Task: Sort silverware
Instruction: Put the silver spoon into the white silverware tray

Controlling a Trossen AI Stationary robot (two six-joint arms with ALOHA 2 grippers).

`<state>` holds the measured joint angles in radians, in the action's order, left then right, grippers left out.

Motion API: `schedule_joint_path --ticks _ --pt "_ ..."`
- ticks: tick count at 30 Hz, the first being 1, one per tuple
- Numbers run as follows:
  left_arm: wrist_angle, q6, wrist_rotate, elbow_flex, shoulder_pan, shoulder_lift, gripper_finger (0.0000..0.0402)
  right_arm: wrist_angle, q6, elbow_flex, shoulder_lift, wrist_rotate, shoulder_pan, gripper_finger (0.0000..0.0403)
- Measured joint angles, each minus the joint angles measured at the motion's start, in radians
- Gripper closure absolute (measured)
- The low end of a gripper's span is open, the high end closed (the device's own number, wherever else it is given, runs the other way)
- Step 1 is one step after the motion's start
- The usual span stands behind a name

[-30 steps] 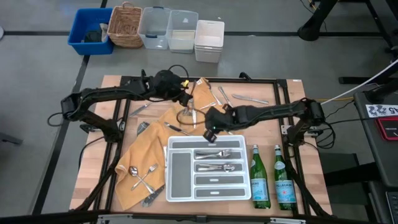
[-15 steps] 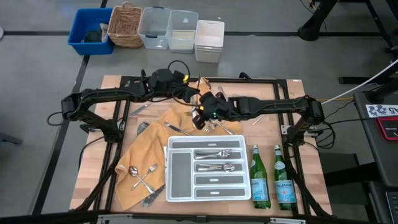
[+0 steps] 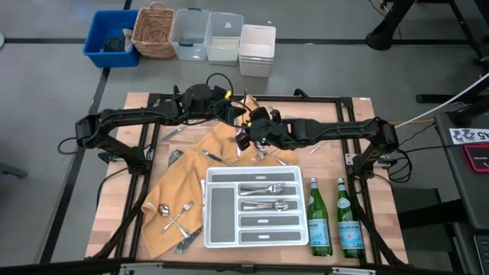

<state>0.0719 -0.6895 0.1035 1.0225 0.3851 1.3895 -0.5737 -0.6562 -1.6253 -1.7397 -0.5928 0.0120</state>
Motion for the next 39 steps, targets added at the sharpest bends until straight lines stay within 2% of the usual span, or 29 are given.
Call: schedule_joint_path --ticks 24,27,32,39 --pt "0.082 -0.093 0.016 0.000 -0.065 0.000 0.0385 -0.003 -0.013 0.000 0.000 0.001 -0.007 0.0321" --pt "0.082 -0.094 0.018 0.000 -0.068 0.000 0.0385 -0.003 -0.001 0.000 0.000 0.001 -0.007 0.0337" --pt "0.079 -0.095 0.013 0.000 -0.070 0.000 0.0385 -0.013 0.038 0.001 0.000 -0.008 -0.006 0.0391" --pt "0.074 -0.070 0.013 0.000 -0.070 0.000 0.0384 -0.014 0.060 0.001 0.000 0.005 -0.006 0.0390"
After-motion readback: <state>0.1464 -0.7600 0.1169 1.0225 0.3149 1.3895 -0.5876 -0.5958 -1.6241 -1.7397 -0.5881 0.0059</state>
